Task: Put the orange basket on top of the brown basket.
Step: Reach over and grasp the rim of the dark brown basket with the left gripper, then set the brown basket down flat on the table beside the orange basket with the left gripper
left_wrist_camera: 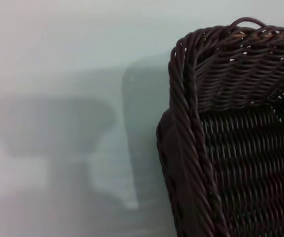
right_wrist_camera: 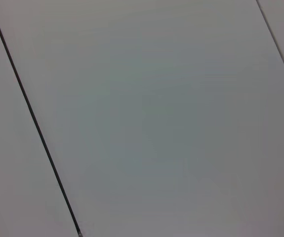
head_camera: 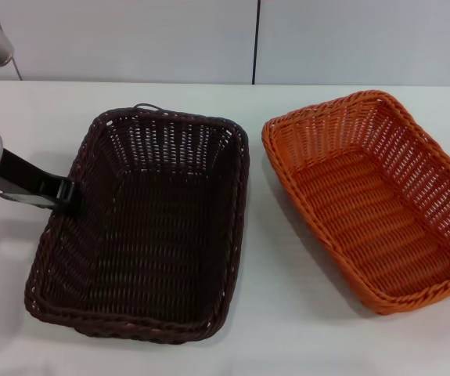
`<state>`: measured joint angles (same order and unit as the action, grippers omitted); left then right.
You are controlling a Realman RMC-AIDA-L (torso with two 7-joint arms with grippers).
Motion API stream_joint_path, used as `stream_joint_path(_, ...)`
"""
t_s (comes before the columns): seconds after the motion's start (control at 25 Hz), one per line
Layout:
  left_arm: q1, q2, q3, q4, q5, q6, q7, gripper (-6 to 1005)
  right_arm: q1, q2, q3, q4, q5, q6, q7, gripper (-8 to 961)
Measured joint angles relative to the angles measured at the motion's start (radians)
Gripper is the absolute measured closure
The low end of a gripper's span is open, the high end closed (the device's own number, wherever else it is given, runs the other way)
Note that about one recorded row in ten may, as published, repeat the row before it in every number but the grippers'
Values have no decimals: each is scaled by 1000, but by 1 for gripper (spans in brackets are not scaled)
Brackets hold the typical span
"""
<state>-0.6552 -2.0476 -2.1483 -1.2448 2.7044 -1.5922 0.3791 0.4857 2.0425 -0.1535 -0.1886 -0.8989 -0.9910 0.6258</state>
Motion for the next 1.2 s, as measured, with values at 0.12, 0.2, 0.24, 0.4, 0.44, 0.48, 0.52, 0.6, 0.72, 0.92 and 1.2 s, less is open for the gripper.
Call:
stream_joint_path(0.12, -3, 2, -5, -2, 0, 0, 11, 784, 3, -1, 0, 0, 0, 5, -5, 213)
stream_joint_path(0.2, -5, 2, -9, -2, 0, 0, 15, 793, 4, -1, 0, 0, 0, 9, -8, 213)
stream_joint_path(0.24, -6, 3, -10, -2, 0, 0, 20, 798, 4, -1, 0, 0, 0, 9, -8, 213)
stream_joint_path(0.4, -7, 5, -11, -10, 0, -1, 27, 801, 6, -1, 0, 0, 0, 13, -8, 213)
stream_joint_path(0.44, -7, 7, -11, -18, -2, -3, 34, 801, 6, -1, 0, 0, 0, 13, -8, 213)
stream_joint_path(0.48, -6, 10, -18, -32, -8, -13, 55, 801, 7, -1, 0, 0, 0, 13, -8, 213)
stream_joint_path(0.52, -7, 11, -29, -37, -12, -21, 69, 802, 9, -1, 0, 0, 0, 13, -8, 213)
stream_joint_path(0.6, -12, 13, -64, -49, -20, -39, 104, 803, 10, -1, 0, 0, 0, 14, -8, 213)
stream_joint_path(0.72, -15, 28, -126, -76, -49, -68, 164, 804, 10, -1, 0, 0, 0, 17, -9, 213)
stream_joint_path(0.92, -8, 87, -168, -115, -128, -148, 239, 805, 10, -3, 2, -6, 0, 51, -9, 213)
stream_joint_path(1.2, -23, 173, -177, -94, -255, -300, 315, 801, 4, -4, 21, -12, 0, 64, -9, 213)
